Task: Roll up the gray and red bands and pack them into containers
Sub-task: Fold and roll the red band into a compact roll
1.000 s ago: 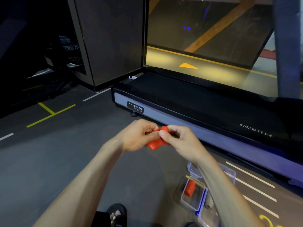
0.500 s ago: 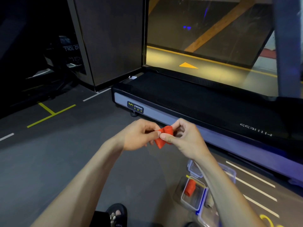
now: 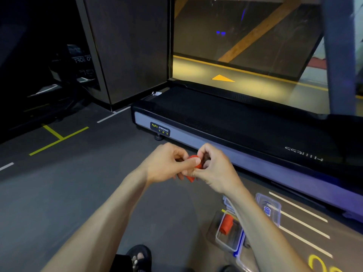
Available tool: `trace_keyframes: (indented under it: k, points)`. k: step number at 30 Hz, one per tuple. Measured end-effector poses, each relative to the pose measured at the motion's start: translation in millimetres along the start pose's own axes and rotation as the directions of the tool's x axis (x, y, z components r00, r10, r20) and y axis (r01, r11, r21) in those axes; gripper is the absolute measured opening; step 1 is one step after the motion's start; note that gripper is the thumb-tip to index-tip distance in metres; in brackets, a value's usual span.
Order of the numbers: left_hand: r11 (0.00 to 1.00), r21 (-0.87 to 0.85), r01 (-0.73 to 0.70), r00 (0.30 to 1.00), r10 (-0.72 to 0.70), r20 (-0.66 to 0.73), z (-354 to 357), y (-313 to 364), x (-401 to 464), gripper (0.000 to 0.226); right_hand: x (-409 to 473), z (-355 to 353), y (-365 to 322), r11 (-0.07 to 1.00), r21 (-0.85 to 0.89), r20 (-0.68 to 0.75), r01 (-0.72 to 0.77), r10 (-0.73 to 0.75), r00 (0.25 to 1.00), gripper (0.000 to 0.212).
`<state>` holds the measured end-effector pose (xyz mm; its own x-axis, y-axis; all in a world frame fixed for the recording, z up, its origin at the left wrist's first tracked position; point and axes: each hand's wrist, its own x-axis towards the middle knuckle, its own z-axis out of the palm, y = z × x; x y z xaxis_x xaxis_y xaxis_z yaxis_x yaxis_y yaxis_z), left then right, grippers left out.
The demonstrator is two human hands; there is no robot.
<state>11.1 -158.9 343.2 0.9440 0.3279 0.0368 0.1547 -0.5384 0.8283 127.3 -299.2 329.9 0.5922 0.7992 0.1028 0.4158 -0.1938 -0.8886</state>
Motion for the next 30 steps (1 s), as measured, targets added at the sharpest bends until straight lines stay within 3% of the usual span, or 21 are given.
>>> trace_keyframes:
  k: [8,13,20,26,30]
  points:
    - [0.982,-0.190,-0.026,0.997,0.012,-0.074,-7.2,-3.9,2.4,0.016,-5.4,-5.5,-4.3,0.923,0.324,0.211,-0.208,0.144,0.967,0.027]
    - [0.963,-0.261,-0.067,0.991,0.034,-0.126,-2.3,-1.5,2.4,0.021,-2.4,-7.0,-6.5,0.821,0.508,0.134,-0.258,0.221,0.966,0.025]
    - [0.989,-0.132,-0.070,0.972,0.038,-0.231,11.4,1.3,-1.6,0.035,-3.0,-5.6,-1.3,0.837,0.511,-0.005,-0.195,0.230,0.973,0.019]
    - [0.990,-0.122,-0.072,0.957,0.034,-0.289,23.0,10.2,-4.5,0.025,-8.3,-9.5,-2.0,0.778,0.607,-0.024,-0.164,0.224,0.974,0.027]
    - [0.978,-0.182,-0.107,0.925,0.031,-0.379,30.5,16.1,-4.8,0.027,-12.2,-11.5,-3.7,0.649,0.740,-0.001,-0.178,0.267,0.964,0.033]
